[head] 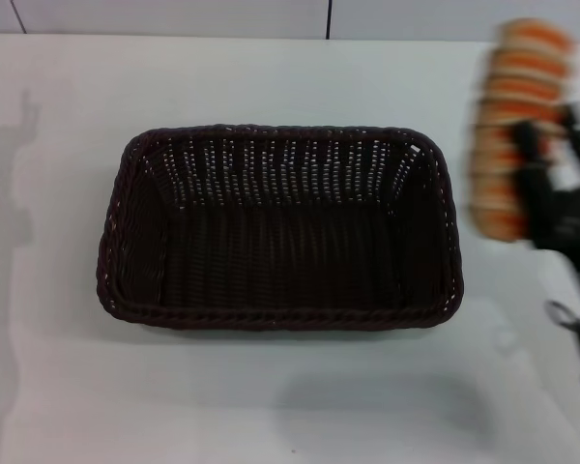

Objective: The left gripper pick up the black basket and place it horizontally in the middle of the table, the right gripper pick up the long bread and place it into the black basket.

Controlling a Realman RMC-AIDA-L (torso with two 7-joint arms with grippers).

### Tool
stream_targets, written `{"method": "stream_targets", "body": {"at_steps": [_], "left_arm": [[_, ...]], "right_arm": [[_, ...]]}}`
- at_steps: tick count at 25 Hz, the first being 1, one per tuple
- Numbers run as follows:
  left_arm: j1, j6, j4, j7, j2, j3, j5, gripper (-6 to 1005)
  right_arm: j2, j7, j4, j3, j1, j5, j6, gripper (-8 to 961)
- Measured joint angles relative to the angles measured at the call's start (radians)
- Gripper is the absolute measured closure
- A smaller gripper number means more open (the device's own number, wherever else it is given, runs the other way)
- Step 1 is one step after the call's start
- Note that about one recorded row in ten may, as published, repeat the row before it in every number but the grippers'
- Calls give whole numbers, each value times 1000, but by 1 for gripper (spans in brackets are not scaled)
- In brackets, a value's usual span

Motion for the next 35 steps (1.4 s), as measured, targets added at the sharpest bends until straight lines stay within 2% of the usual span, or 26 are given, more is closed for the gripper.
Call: {"method": "stream_targets", "body": {"at_steps": [2,7,13,20,28,30,31,32,33,35], "left_arm": [[-3,-1,4,-2,0,0,0,217],[0,-1,5,-4,-1,2,-1,218],[6,-2,7,-4,-1,1,-1,217],[9,-2,10,-4,-2,2,-1,218],[11,7,40,-4,-5,0,-3,217],[11,10,43,-4,-5,0,-3,218],[12,17,47,-4,-5,2,-3,219],[12,17,47,-4,-5,2,-3,220],[14,19,51,-4,-7,5,-1,220],[15,21,56,-4,-7,6,-1,222]], "right_arm": [[1,7,8,0,40,-24,76,482],[-1,10,59,0,112,-37,231,391],[0,10,66,8,110,-61,237,205],[-2,59,59,14,96,-63,197,196],[0,66,21,116,-4,-58,27,187],[2,52,12,170,-43,-57,3,186],[6,10,9,244,-91,-57,-5,186],[6,10,9,244,-91,-57,-5,186],[8,-36,16,315,-133,-53,-7,186],[9,-55,23,345,-154,-44,-9,186]]}}
